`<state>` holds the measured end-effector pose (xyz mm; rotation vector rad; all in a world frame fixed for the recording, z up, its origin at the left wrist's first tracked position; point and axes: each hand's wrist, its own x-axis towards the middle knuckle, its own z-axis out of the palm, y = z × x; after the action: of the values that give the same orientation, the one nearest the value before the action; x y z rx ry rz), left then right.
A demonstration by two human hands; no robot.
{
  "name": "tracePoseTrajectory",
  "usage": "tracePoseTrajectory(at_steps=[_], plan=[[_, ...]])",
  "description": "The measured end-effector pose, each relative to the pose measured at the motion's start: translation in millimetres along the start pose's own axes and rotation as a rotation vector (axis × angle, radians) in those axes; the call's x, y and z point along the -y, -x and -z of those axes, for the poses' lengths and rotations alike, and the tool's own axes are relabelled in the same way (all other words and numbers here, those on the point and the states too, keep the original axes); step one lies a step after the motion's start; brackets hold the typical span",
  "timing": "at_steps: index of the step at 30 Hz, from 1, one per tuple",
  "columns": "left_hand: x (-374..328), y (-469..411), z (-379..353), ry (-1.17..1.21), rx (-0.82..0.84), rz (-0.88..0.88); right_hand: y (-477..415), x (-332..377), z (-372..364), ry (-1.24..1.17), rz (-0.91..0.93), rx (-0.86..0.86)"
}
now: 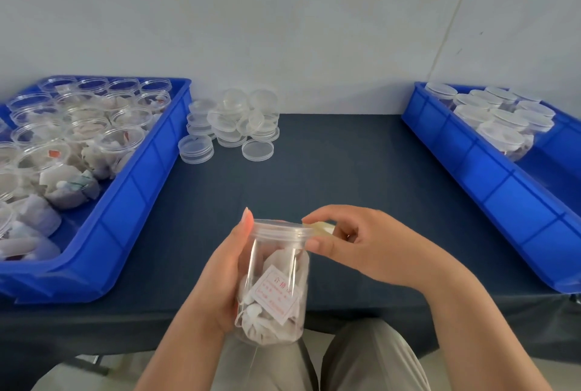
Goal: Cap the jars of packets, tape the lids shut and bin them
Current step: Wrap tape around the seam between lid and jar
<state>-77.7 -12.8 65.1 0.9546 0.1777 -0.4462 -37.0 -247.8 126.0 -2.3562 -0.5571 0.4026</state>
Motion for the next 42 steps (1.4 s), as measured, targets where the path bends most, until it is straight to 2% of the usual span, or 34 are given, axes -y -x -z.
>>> tracePoseTrajectory(at_steps=[4, 6, 8, 11, 18, 23, 30, 32, 36, 42], plan=[[-5, -3, 5, -0.191, 0.059, -0.024, -4, -1, -4, -0.032, 0.034, 0.082], [-10, -3, 8, -0.353, 0.011, -0.024, -2, -5, -9, -0.032, 0.053, 0.093], [-13, -5, 8, -0.488, -0.068, -0.089, 1, -9, -15, -0.036, 0.037, 0.060], [-12, -8, 3, -0.586, -0.217, -0.278, 1, -11, -25, -0.046, 0.006, -0.039], [2, -3, -9, -0.877, -0.288, -0.298, 0, -11, -43, 0.064, -0.015, -0.126], [-4, -2, -7, -0.679, -0.358, -0.280, 9, -11, -33, -0.018, -0.035, -0.060], [-14, -1, -4, -0.625, -0.346, -0.223, 17, -11, -7, 0.092, -0.038, -0.071], [-15, 1, -6, -0.548, -0.292, -0.201, 16, -11, -2, 0.106, -0.038, -0.087], [-11, 4, -6, -0.233, -0.119, -0.081, 6, -11, 0, 0.051, -0.023, -0.044], [-15, 6, -1, -0.105, -0.013, -0.030, 2, -18, -1, -0.085, 0.011, 0.041]])
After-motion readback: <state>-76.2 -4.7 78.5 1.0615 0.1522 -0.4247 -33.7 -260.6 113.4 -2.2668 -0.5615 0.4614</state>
